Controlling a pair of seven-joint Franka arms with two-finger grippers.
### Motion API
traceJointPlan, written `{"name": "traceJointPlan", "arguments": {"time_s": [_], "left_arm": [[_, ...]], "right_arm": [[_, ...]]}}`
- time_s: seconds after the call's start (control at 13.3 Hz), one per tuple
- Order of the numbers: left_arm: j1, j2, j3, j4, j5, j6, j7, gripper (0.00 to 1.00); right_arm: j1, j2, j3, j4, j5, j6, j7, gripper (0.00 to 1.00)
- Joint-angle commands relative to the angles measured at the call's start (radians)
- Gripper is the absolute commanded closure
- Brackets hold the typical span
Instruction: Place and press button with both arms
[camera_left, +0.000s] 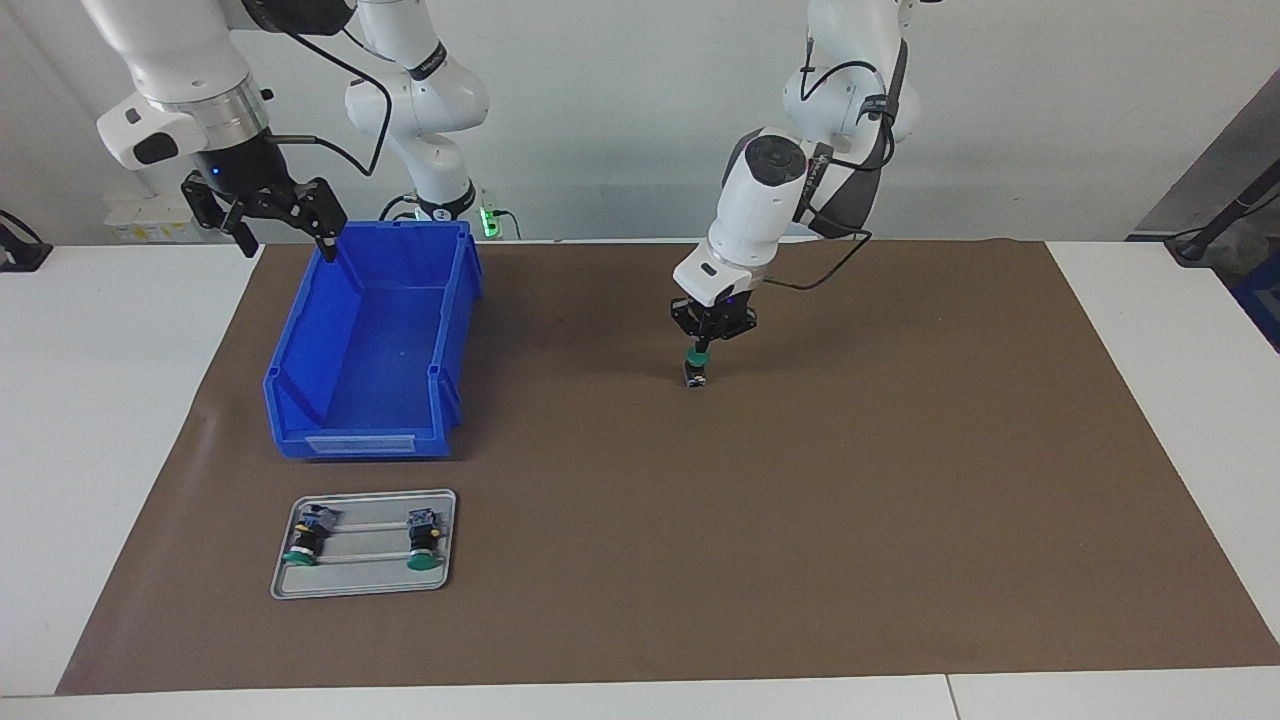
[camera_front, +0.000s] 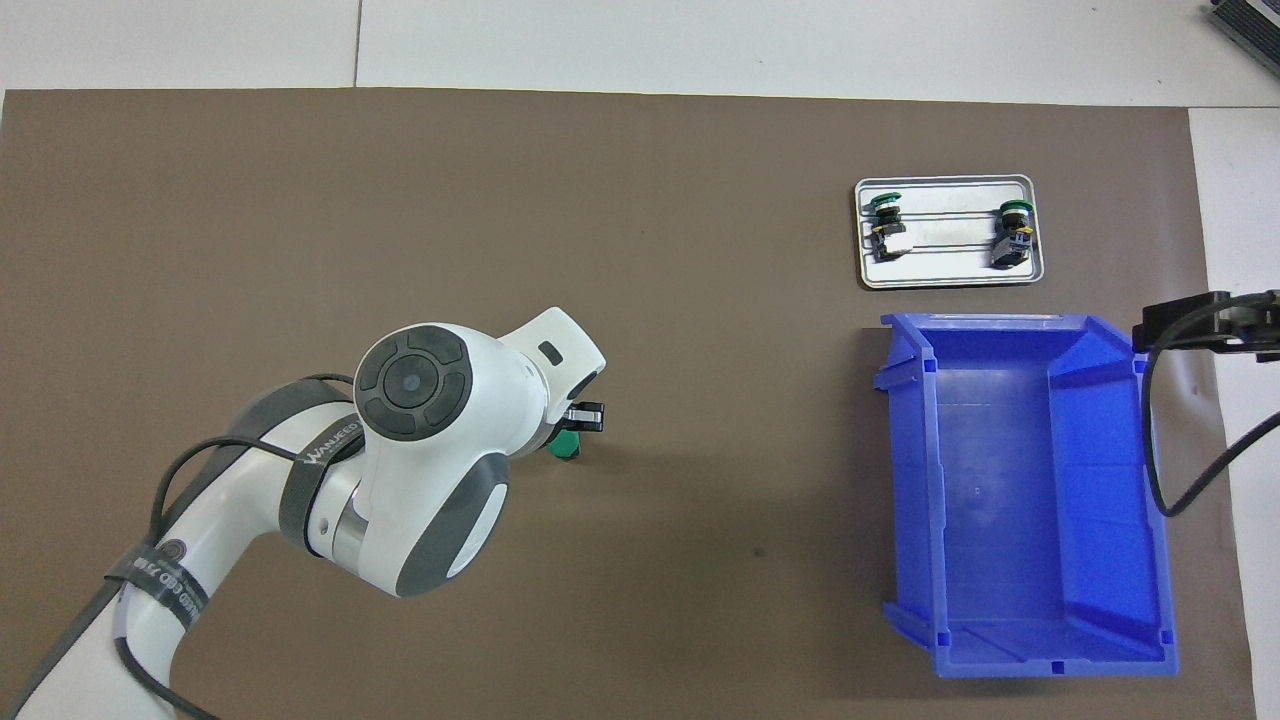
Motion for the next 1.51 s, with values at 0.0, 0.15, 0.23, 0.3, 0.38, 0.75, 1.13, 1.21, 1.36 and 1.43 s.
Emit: {"name": "traceJointPlan", "arguments": {"time_s": [0.0,0.15,0.23,0.3,0.38,0.75,1.13,1.21,1.36,1.43], "left_arm": [[-0.009,0.026,0.007,-0.007,0.051,0.035,-0.024,1.0],[-0.007,0.026,0.009,-0.007,0.052,0.036,-0.024,1.0],[-0.007,0.026,0.009,-0.009,0.054,0.035,-0.024,1.0],[-0.007,0.026,0.009,-0.013,0.061,0.033,-0.024,1.0],[-0.007,0.025,0.009,-0.03,0.071,0.036,-0.025,1.0],[-0.012,0.017,0.009,-0.09,0.077,0.073,-0.024,1.0],[-0.021,0.017,0.009,-0.133,0.077,0.139,-0.024,1.0],[-0.021,0.018,0.007,-0.134,0.077,0.142,-0.025,1.0],[-0.021,0.021,0.009,-0.118,0.078,0.123,-0.022,1.0],[-0.015,0.026,0.01,-0.075,0.078,0.092,-0.018,1.0]], "right_arm": [[-0.004,-0.015,-0.003,-0.01,0.025,-0.007,-0.027,0.0],[-0.004,-0.015,-0.003,-0.009,0.025,-0.005,-0.029,0.0],[-0.004,-0.015,-0.003,-0.01,0.025,-0.005,-0.029,0.0],[-0.004,-0.015,-0.005,-0.01,0.025,-0.005,-0.032,0.0],[-0.004,-0.015,-0.005,-0.01,0.025,-0.005,-0.033,0.0],[-0.004,-0.015,-0.003,-0.012,0.025,-0.005,-0.035,0.0],[-0.004,-0.015,-0.003,-0.012,0.025,-0.002,-0.035,0.0],[-0.004,-0.015,-0.003,-0.012,0.025,-0.002,-0.035,0.0],[-0.004,-0.017,-0.003,-0.013,0.025,-0.002,-0.033,0.0],[-0.004,-0.018,-0.003,-0.018,0.025,-0.001,-0.033,0.0]]}}
